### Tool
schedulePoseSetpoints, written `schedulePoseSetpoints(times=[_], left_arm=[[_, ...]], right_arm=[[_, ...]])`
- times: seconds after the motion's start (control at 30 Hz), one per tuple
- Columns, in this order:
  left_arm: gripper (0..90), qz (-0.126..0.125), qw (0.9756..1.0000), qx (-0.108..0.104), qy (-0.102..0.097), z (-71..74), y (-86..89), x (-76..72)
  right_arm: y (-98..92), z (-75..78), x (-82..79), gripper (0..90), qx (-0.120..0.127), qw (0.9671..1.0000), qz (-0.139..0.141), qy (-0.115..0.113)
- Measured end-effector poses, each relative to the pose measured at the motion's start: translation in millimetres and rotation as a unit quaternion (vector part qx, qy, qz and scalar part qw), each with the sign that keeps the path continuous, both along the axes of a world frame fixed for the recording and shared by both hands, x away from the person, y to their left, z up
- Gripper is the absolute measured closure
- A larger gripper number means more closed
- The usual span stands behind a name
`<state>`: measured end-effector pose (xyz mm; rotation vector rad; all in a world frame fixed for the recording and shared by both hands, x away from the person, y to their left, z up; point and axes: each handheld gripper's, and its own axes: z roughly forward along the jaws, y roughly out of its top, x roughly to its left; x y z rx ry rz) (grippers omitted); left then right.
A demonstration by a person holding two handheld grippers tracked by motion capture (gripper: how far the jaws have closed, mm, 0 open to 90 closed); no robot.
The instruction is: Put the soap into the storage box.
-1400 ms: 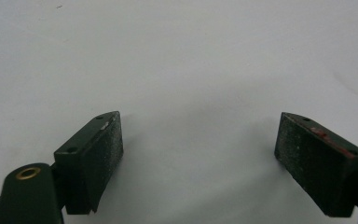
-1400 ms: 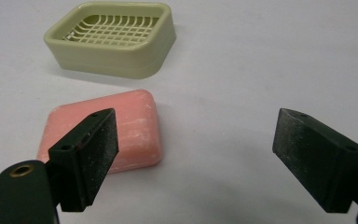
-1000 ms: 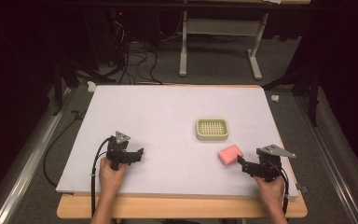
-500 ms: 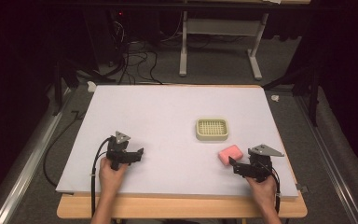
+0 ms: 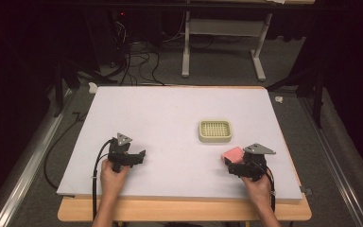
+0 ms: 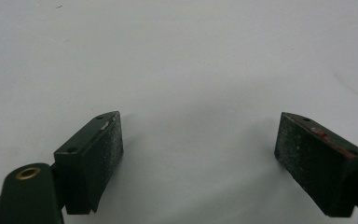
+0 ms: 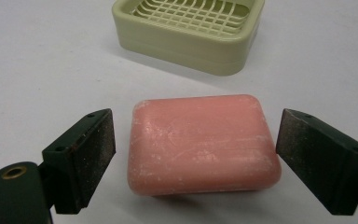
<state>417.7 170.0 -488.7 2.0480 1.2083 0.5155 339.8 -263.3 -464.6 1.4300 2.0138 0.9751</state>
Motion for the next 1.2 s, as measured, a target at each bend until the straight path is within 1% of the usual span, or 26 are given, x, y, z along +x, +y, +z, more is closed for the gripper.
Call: schedulePoseSetpoints(times=[0.13,0.23,0.33,0.37,0.4,0.43,0.53,0.83,0.97,1.0,1.2], left_arm=[[15.8,0.000,1.0000,0.000,0.000,0.0,0.0,-0.1],[15.8,0.000,1.0000,0.000,0.000,0.0,0.0,0.0],[15.8,0.000,1.0000,0.000,0.000,0.0,0.0,0.0],[15.8,0.000,1.0000,0.000,0.000,0.0,0.0,0.0],[15.8,0.000,1.0000,0.000,0.000,0.0,0.0,0.0],[15.8,0.000,1.0000,0.000,0.000,0.0,0.0,0.0],[15.8,0.000,1.0000,0.000,0.000,0.0,0.0,0.0],[15.8,0.000,1.0000,0.001,0.000,0.1,-0.1,-0.2],[15.8,0.000,1.0000,0.001,0.000,0.1,-0.1,-0.2],[15.8,0.000,1.0000,0.001,0.000,0.1,-0.1,-0.2],[15.8,0.000,1.0000,0.001,0.000,0.1,-0.1,-0.2]], right_arm=[[2.9,-0.9,3.7,12.4,-0.014,0.9999,0.001,0.000],[3.3,-1.6,5.4,12.4,-0.016,0.9999,0.000,0.003],[3.8,-5.0,9.0,12.4,-0.020,0.9996,-0.002,0.017],[3.8,-5.0,9.0,12.4,-0.020,0.9996,-0.002,0.017],[4.2,-7.9,11.1,12.4,-0.023,0.9994,-0.002,0.024],[4.5,-8.7,11.5,12.4,-0.025,0.9994,-0.001,0.025],[5.2,-11.3,12.8,12.3,-0.025,0.9992,-0.002,0.030],[5.3,-14.6,13.7,12.6,-0.025,0.9992,-0.004,0.032],[5.6,-16.4,14.1,13.0,-0.027,0.9989,-0.004,0.037],[5.6,-17.3,14.6,13.2,-0.028,0.9987,-0.003,0.042],[5.3,-17.5,15.3,13.3,-0.025,0.9986,-0.001,0.045]])
